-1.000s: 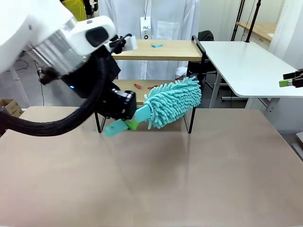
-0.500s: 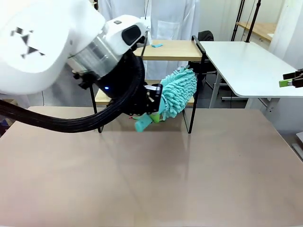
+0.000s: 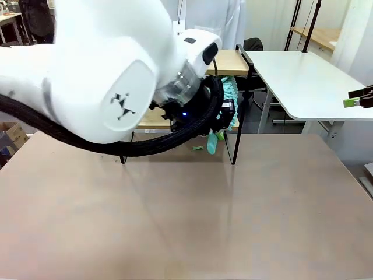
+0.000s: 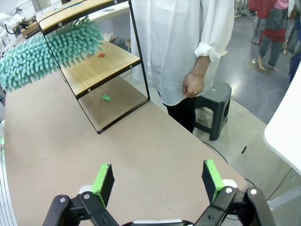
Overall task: Clean the shelf.
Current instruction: Clean the specific section of the Shelf indicated by the human with the Duster.
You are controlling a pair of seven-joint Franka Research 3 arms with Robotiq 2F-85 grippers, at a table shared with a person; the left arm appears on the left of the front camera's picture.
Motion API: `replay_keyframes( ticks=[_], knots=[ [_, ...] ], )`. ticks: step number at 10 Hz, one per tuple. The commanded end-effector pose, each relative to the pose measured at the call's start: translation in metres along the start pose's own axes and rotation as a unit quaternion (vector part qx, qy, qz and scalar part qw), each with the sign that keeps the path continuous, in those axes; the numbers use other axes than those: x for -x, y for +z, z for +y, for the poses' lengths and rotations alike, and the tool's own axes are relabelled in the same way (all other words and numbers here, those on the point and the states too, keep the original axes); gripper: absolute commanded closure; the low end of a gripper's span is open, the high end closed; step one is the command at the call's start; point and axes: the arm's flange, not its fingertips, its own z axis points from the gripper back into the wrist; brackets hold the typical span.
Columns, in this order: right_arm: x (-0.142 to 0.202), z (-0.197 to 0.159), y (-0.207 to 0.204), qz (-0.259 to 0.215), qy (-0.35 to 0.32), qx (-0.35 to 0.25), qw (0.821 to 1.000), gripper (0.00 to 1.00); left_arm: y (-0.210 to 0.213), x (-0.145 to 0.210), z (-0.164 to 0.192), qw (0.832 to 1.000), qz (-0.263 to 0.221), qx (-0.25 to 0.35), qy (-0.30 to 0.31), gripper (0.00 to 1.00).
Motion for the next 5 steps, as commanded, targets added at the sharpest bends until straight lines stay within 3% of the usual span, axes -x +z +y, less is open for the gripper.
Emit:
replay_keyframes(
  ticks=[1, 5],
  knots=[
    [-0.002, 0.001, -0.001, -0.001, 0.002, -0.001, 1.000, 0.00, -0.025, -0.012, -0.025, 1.000, -0.017, -0.013, 0.014, 0.87],
    [-0.002, 0.001, -0.001, -0.001, 0.002, -0.001, 1.000, 0.00, -0.065, -0.026, -0.027, 0.998, -0.030, -0.035, 0.046, 0.87]
  ],
)
